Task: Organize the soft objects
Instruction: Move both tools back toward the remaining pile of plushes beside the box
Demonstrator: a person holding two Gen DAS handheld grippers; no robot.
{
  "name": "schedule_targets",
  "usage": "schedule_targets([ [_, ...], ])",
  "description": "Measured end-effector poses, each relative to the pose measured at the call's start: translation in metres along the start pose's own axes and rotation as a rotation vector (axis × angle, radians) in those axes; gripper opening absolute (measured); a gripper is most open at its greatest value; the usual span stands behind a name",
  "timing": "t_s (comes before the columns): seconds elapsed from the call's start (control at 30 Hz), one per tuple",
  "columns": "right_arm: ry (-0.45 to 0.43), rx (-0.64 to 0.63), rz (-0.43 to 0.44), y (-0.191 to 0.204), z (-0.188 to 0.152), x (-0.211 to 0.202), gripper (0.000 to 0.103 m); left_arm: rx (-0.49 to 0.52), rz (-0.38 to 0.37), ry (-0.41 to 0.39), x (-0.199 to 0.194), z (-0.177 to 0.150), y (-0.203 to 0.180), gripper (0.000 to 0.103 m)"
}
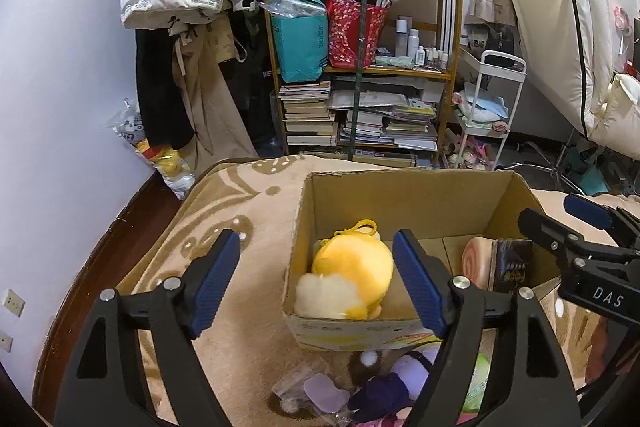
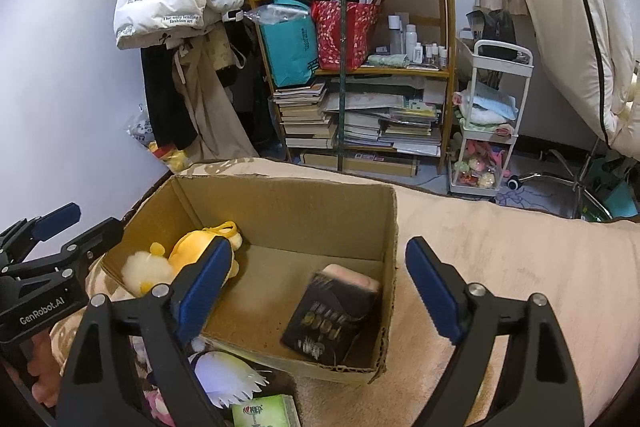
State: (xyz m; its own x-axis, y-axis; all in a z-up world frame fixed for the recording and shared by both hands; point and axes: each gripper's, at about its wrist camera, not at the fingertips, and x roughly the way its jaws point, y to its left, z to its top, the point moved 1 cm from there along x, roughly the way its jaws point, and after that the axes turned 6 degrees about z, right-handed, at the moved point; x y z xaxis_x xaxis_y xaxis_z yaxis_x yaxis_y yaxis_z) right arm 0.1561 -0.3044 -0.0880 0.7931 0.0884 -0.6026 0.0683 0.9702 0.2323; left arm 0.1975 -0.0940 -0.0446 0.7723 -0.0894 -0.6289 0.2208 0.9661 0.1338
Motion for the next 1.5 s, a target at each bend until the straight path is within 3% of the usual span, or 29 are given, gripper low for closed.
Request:
schedule_targets([
  [0.37,-0.028,0.048,-0.011,-0.005,-0.006,-0.032,0.101,-0.02,0.035,0.006,-0.027,-0.008,0.012,0.096],
  [1.03,-0.052,0.047,-0.011,0.005,-0.022,-0.096,0.101,0.007,0.044,0.058,-0.083,-0.043,0.012,0.097],
  [1.5,-0.031,0.044,-0.008,0.013,-0.039,-0.114,0.101,0.002,0.054,0.105,-0.104,-0.069,0.015,0.097],
])
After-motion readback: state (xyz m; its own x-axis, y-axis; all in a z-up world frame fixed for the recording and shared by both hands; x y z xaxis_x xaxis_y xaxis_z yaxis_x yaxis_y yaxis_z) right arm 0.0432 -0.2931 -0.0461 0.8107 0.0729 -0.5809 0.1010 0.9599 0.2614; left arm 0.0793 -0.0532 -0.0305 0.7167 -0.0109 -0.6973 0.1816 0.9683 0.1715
